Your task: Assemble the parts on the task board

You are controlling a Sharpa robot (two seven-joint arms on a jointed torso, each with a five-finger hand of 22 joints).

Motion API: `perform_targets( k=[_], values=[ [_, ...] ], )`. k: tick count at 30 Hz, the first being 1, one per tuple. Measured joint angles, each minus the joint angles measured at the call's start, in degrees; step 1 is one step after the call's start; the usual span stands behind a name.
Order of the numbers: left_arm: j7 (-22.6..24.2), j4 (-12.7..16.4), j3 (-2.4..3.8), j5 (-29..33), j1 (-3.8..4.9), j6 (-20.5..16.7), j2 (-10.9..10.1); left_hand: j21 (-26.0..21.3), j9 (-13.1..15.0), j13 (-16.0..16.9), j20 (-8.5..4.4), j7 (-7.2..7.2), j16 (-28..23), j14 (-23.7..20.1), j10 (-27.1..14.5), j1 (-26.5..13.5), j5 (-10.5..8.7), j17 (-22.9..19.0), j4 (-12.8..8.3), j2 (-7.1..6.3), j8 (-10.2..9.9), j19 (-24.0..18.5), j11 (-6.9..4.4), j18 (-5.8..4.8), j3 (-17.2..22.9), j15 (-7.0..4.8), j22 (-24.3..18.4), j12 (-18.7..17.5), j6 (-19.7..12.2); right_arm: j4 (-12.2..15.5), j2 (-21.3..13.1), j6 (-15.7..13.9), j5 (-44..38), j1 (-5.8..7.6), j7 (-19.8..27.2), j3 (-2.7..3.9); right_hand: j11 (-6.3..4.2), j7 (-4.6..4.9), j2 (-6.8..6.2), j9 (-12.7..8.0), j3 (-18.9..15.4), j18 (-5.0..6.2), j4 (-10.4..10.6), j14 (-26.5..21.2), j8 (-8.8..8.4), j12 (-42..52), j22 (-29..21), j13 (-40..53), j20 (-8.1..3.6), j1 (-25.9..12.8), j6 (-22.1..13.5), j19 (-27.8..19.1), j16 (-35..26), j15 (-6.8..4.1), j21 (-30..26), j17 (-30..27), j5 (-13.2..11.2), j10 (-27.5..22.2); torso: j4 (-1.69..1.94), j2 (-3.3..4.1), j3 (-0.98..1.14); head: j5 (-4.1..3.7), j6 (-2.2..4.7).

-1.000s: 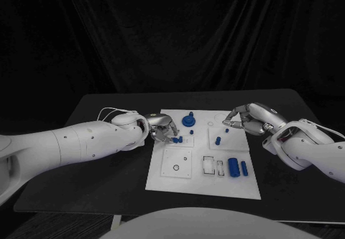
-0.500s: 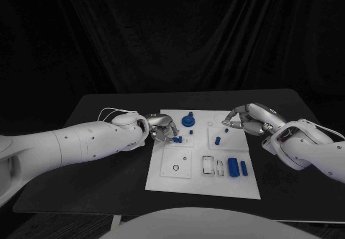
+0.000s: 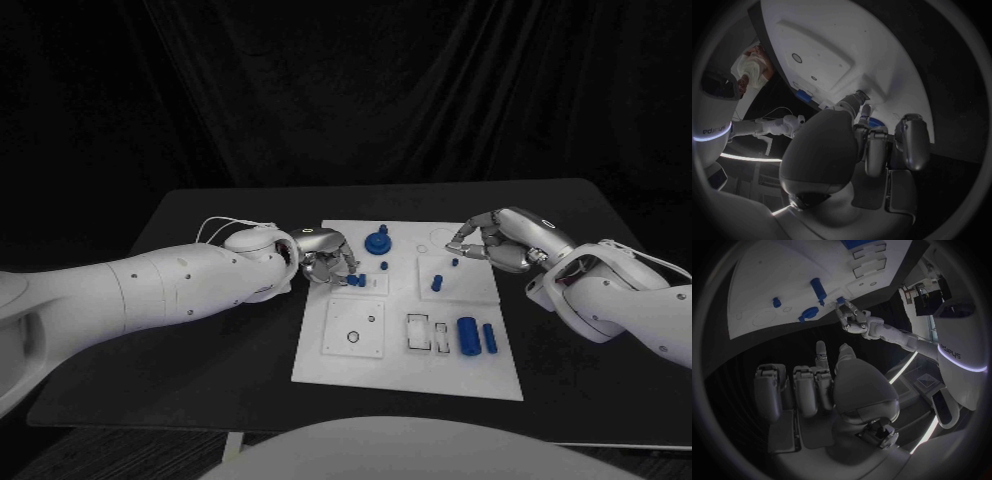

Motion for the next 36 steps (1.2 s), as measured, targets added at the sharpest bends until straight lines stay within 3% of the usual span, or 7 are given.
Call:
perform_targets(
  k=[15, 21, 25, 36],
  values=[
    [0.7, -0.4, -0.07, 0.0, -0.20, -1.2, 0.2, 0.3, -0.3, 0.0, -0.21, 0.14, 0.0, -0.2, -0.4, 0.3, 1.08, 0.0, -0.2, 1.20, 0.7, 0.2, 0.00, 0.00, 0.8, -0.17, 0.0, -0.5, 2.5, 0.0, 0.1, 0.2, 0.0, -0.04, 0.0, 0.00, -0.15, 0.00, 0.20, 0.0, 0.0, 0.00, 0.0, 0.1, 0.00, 0.2, 0.0, 0.0, 0.00, 0.2, 0.0, 0.0, 0.0, -0.17, -0.2, 0.0, 0.0, 0.1, 0.01, 0.01, 0.01, 0.20, 0.00],
    [1.4, -0.3, -0.14, 0.0, -0.30, -1.5, 0.1, 0.3, -1.5, -0.2, -0.21, 0.78, 0.0, -0.2, -0.7, -0.9, -2.42, 0.0, 0.0, 0.44, -1.5, 0.2, 0.31, 0.00, 0.6, -0.17, 0.0, -1.3, -0.4, -0.1, 0.1, 0.3, 0.0, -0.05, -0.1, 0.00, -0.15, 0.00, 0.20, 0.0, 0.0, 0.00, 0.0, 0.1, 0.00, 0.2, 0.0, 0.0, 0.00, 0.2, 0.0, 0.0, 0.0, -0.22, -0.2, 0.0, 0.0, 0.2, 0.02, 0.01, 0.01, 0.21, 0.00],
    [2.1, 0.1, -0.25, -0.1, -0.42, -2.1, -0.3, 0.3, -2.3, -0.3, 0.00, 0.83, 0.0, -0.2, -0.7, -0.7, -2.96, 0.0, -0.2, -0.57, -2.2, 0.0, 0.31, 0.00, 0.4, -0.17, 0.0, -1.6, -1.5, -0.1, 0.1, 0.4, 0.0, -0.05, -0.1, 0.00, -0.15, -0.20, 0.20, 0.0, 0.0, 0.00, 0.0, 0.1, 0.00, 0.2, 0.0, 0.0, 0.00, 0.2, 0.2, 0.0, 0.0, -0.22, -0.2, 0.0, 0.0, 0.1, 0.02, -0.01, 0.02, 0.12, 0.00],
    [4.1, 1.0, -0.36, -0.2, -0.59, -4.3, -1.0, 0.1, -2.5, -0.2, 0.00, 0.85, 0.0, -0.2, -1.1, -0.3, -3.55, 0.0, -0.4, -0.93, -2.2, 0.0, 0.72, 0.00, 0.2, -0.17, 0.0, -1.9, -2.3, 0.0, 0.1, 0.7, 0.0, -0.06, -0.2, 0.01, -0.13, -0.20, 0.19, 0.0, 0.0, 0.00, 0.0, 0.1, 0.00, 0.0, 0.0, 0.0, 0.00, 0.2, 0.2, 0.0, 0.0, -0.21, -0.2, 0.0, 0.0, 0.1, 0.02, 0.01, 0.04, 0.04, 0.00]
  ],
)
